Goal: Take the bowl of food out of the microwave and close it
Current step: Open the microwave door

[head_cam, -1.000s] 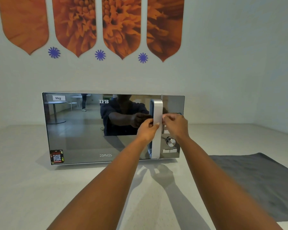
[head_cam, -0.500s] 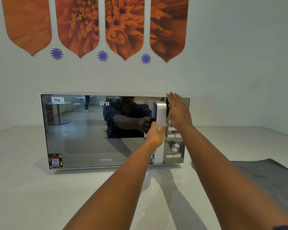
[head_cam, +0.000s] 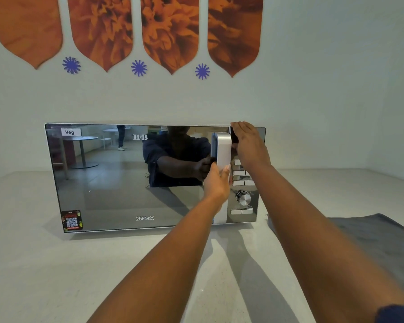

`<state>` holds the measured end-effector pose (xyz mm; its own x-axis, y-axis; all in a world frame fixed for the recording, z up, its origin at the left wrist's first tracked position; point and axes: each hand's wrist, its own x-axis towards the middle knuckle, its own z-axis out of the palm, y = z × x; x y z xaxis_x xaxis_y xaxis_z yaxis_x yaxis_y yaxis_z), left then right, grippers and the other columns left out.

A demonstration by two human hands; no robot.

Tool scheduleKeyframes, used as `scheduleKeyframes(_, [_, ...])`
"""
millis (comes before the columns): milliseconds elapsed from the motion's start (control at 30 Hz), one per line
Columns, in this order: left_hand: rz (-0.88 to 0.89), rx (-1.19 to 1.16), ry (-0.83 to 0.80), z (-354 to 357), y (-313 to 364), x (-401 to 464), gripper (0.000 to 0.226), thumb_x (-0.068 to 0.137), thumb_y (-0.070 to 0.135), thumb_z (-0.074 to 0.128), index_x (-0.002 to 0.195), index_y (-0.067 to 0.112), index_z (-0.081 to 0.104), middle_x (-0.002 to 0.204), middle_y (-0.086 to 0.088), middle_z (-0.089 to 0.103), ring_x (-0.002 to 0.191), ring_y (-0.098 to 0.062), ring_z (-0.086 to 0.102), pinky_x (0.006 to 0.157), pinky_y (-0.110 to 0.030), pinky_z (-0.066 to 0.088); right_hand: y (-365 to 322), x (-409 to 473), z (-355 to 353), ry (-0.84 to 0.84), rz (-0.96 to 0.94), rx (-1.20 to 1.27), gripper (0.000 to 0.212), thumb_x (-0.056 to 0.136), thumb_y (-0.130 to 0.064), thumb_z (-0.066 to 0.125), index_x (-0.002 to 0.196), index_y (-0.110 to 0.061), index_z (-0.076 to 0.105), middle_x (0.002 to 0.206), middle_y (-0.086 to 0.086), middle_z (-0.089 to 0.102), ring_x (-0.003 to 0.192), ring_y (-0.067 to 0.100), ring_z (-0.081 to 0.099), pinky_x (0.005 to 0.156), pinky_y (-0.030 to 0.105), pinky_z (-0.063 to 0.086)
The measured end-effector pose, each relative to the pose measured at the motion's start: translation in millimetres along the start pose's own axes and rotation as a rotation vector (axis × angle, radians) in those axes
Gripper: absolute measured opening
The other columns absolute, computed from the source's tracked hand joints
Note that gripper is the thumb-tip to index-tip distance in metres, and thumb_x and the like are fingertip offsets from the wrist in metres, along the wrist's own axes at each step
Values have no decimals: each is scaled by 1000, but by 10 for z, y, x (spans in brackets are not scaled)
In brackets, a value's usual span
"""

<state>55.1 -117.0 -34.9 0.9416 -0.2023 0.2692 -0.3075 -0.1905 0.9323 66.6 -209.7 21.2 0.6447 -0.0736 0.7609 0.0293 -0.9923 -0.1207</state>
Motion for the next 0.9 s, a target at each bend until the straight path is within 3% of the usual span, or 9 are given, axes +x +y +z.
scheduleKeyframes(267, [21, -40, 65, 75, -24, 0, 51, 99, 30, 35, 145, 9, 24, 143, -15, 44, 131, -27, 44, 108, -36, 37, 6, -14, -14, -19, -9, -22, 52, 91, -2, 45, 140, -7, 27, 148, 12, 36, 141, 27, 22, 116, 32, 20])
scheduleKeyframes(433, [128, -50, 58, 39, -119, -129, 39, 99, 30, 35, 130, 7, 39, 127, -19, 56, 114, -26, 57, 98, -31, 45, -5, 7, -48, 4, -15, -9, 54, 87, 9, 43, 138, -5, 30, 146, 14, 39, 139, 28, 26, 114, 30, 21])
scheduleKeyframes(533, [131, -45, 11, -19, -135, -199, 39, 99, 32, 35, 131, 9, 38, 125, -17, 56, 111, -23, 55, 98, -32, 44, -26, 59, -75, -19, 46, 145, 54, 85, 12, 44, 136, -6, 37, 143, 16, 45, 134, 29, 36, 112, 31, 27])
scheduleKeyframes(700, [114, -72, -62, -94, -64, -270, 41, 98, 33, 37, 133, 11, 36, 130, -17, 54, 120, -28, 53, 106, -45, 43, -149, 5, -248, 13, 108, 514, 54, 82, 19, 37, 123, -11, 57, 134, 11, 57, 123, 25, 51, 94, 21, 41])
scheduleKeyframes(767, [106, -81, -90, -149, -37, -312, 42, 98, 34, 37, 133, 12, 37, 127, -17, 55, 118, -30, 54, 105, -47, 44, -162, -25, -305, -19, 94, 520, 52, 82, 18, 39, 120, -11, 60, 106, 0, 69, 107, 22, 56, 83, 8, 40])
scheduleKeyframes(833, [116, -79, -116, -199, -27, -398, 42, 98, 34, 37, 133, 13, 38, 119, -15, 57, 111, -27, 56, 103, -44, 45, -157, -49, -353, -32, 76, 461, 49, 82, 15, 46, 118, -13, 62, 78, -11, 58, 85, 16, 48, 62, -4, 37])
scheduleKeyframes(900, [114, -81, -136, -239, -29, -492, 41, 98, 34, 37, 132, 11, 40, 111, -14, 57, 103, -25, 56, 99, -41, 46, -170, -79, -399, -29, 71, 435, 45, 82, 11, 51, 116, -16, 63, 89, 0, 64, 84, 15, 50, 59, -2, 38])
